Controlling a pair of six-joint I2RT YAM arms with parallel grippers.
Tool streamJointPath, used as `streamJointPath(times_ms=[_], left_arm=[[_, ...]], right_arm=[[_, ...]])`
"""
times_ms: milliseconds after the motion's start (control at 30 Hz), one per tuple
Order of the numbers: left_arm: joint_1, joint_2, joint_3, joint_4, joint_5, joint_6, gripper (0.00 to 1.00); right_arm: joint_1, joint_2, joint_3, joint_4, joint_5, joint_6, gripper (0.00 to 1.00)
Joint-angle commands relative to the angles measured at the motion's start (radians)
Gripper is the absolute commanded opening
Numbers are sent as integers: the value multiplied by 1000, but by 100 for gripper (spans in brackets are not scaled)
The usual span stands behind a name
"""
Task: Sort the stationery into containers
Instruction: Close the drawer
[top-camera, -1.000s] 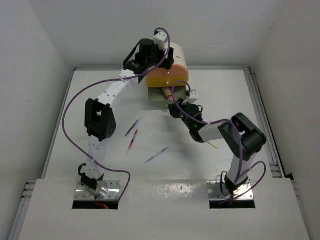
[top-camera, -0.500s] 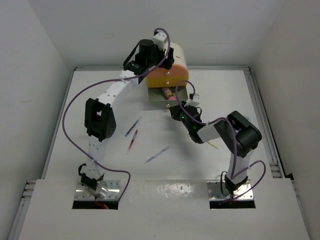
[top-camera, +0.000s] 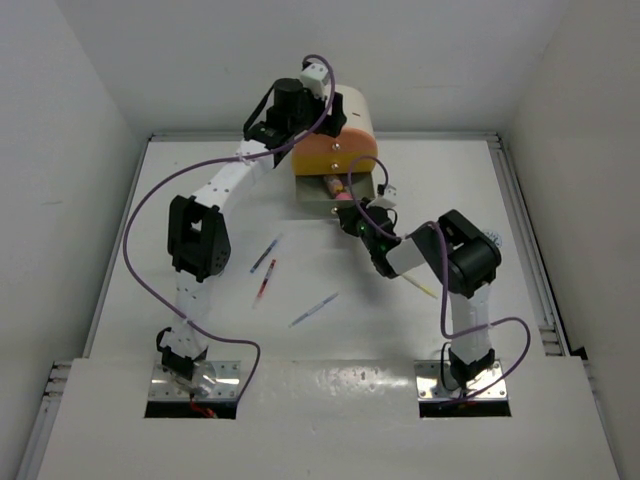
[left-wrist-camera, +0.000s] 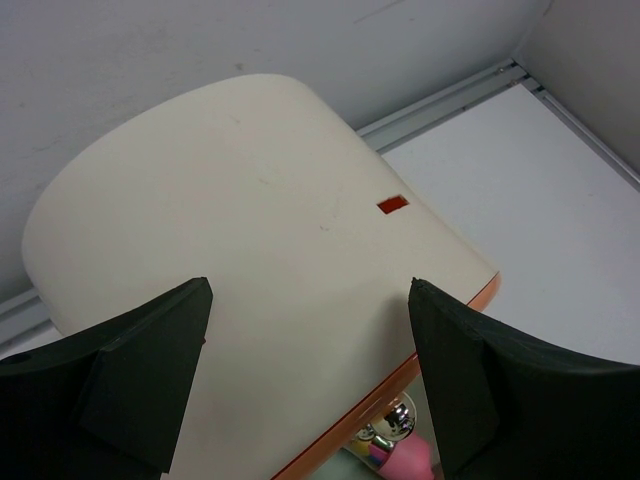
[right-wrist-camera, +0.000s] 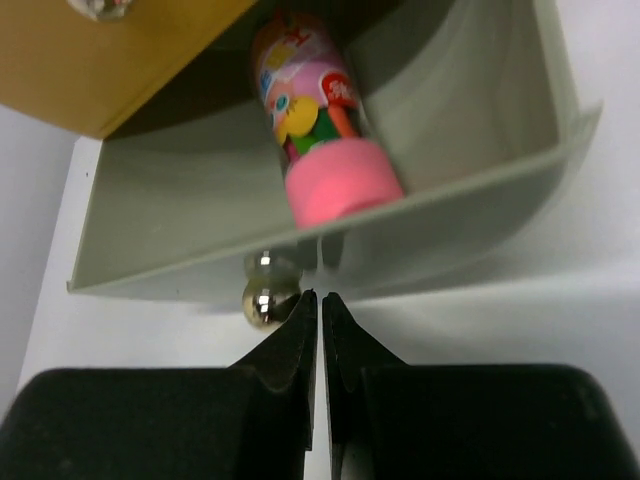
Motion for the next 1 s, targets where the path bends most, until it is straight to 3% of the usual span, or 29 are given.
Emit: streamJointPath(times_ms=[0, 967], left_arm=[[5, 3, -20, -19, 26, -25, 86], [5, 35, -33, -13, 34, -54, 86]], right_arm=[[-13, 27, 67, 96, 3, 11, 5], [-36, 250, 340, 319, 82, -116, 8]])
